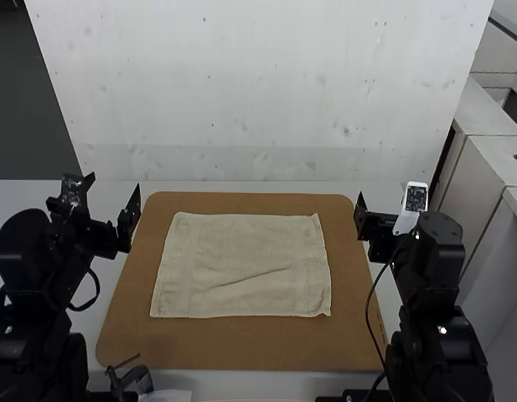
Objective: Fold the towel.
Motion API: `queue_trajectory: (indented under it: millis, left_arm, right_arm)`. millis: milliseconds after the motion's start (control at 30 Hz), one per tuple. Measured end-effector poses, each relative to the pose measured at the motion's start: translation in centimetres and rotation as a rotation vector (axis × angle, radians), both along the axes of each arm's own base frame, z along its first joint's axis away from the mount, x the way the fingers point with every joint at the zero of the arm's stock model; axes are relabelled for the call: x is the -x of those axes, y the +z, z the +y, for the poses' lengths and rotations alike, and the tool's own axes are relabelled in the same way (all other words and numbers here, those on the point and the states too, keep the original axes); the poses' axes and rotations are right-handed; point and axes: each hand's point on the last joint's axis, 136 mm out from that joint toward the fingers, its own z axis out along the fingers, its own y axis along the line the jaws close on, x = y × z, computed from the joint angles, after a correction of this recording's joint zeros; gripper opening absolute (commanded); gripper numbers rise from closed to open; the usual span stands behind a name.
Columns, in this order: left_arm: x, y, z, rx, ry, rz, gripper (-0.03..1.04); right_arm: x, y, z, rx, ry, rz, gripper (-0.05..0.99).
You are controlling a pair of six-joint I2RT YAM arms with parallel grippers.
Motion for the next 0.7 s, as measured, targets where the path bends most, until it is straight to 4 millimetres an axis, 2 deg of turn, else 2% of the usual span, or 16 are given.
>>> queue_trajectory:
  millis: [233,600,700]
  left_arm:
    - [-0.1,-0.1,1.1,0.033,0.064,0.006,0.97]
    - [-0.1,-0.1,1.5,0.043,0.088,0.006,0.98]
    - [-0.1,-0.9,1.5,0.041,0.088,0.039,0.99]
  right_arm:
    - [0.0,-0.3,0.4,-0.006,0.019,0.012,0.96]
    - [0.0,-0.3,0.3,-0.008,0.014,0.012,0.96]
    - [0.0,-0.3,0.0,-0.006,-0.005,0.011,0.96]
